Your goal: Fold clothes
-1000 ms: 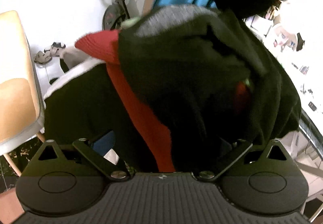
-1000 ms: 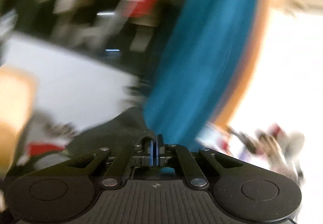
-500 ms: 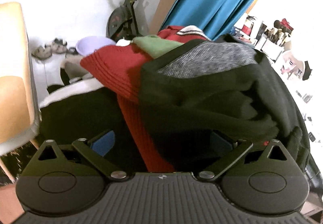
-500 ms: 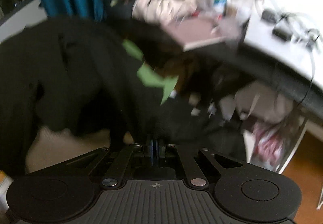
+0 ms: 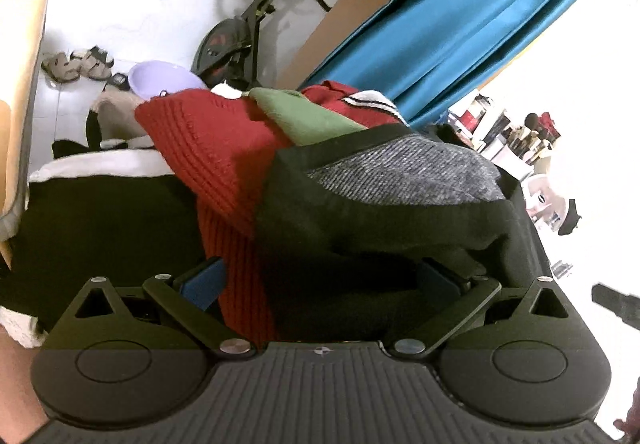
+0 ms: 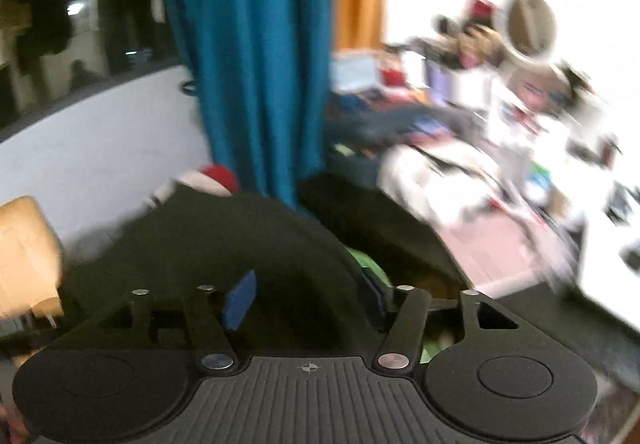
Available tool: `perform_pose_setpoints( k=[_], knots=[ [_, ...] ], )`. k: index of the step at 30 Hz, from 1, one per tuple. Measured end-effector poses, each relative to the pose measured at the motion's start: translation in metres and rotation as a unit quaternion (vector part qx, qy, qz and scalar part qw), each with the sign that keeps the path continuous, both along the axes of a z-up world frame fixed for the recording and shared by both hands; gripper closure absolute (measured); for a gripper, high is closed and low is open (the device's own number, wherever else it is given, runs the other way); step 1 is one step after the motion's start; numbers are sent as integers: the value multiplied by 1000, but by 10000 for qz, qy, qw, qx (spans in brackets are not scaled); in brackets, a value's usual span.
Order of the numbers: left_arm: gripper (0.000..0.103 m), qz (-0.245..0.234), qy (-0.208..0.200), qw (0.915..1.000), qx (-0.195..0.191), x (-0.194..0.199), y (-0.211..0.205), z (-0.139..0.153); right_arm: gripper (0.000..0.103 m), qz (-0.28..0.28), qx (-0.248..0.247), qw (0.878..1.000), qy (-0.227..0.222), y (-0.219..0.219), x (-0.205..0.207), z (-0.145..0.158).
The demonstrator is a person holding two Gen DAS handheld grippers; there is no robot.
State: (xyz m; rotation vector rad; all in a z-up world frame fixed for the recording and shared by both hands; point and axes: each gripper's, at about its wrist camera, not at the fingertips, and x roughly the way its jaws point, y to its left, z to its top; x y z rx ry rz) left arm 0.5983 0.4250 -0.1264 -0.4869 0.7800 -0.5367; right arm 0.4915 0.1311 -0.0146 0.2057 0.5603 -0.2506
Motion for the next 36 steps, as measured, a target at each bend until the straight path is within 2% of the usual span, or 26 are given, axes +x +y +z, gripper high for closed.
perform_pose_setpoints(
  k=[4, 7, 10, 12, 14, 15, 17, 19, 21, 24, 29, 32, 34, 36],
  knots=[
    [1, 57, -97, 9999, 61, -2, -2, 2, 35, 614, -438, 9972, -9, 35, 96, 12],
    [1, 118, -89, 9998, 149, -4, -2, 6, 33, 786, -659, 9935, 495, 64, 167, 1],
    [1, 241, -75, 9995, 170, -3, 2, 13, 36, 599, -985, 9867, 1146, 80, 218, -21],
    [1, 431, -5, 9987, 257, 2, 6, 19, 49, 509, -791, 9875, 1267, 76, 232, -27],
    [1, 737, 204, 9964, 375, 11, 13, 26, 97, 458, -204, 9928, 1087, 64, 231, -24],
    [1, 855, 263, 9956, 274, 15, 17, 28, 100, 351, -45, 9948, 956, 60, 228, -19],
    [1, 1078, 351, 9935, -130, 25, 27, 32, 100, 256, -101, 9982, 540, 55, 211, -9],
    [1, 1161, 377, 9924, -155, 35, 27, 34, 100, 323, -318, 9989, 107, 57, 191, 1],
    [1, 1160, 346, 9926, 105, 41, 18, 34, 100, 375, -527, 9976, -259, 58, 170, 6],
    [1, 1062, 470, 9922, 447, 44, 5, 26, 100, 398, -572, 9966, -438, 48, 148, 10],
    [1, 1236, 753, 9879, 555, 41, 6, 13, 100, 238, -229, 9977, -583, 28, 134, 15],
    [1, 1237, 725, 9873, 685, 31, 7, 12, 100, 153, -118, 9950, -981, 27, 112, 28],
    [1, 1194, 677, 9876, 761, 25, 6, 15, 100, 211, -199, 9913, -1281, 28, 90, 33],
    [1, 1107, 662, 9894, 661, 19, 5, 20, 100, 299, -377, 9885, -1433, 30, 67, 34]
  ],
)
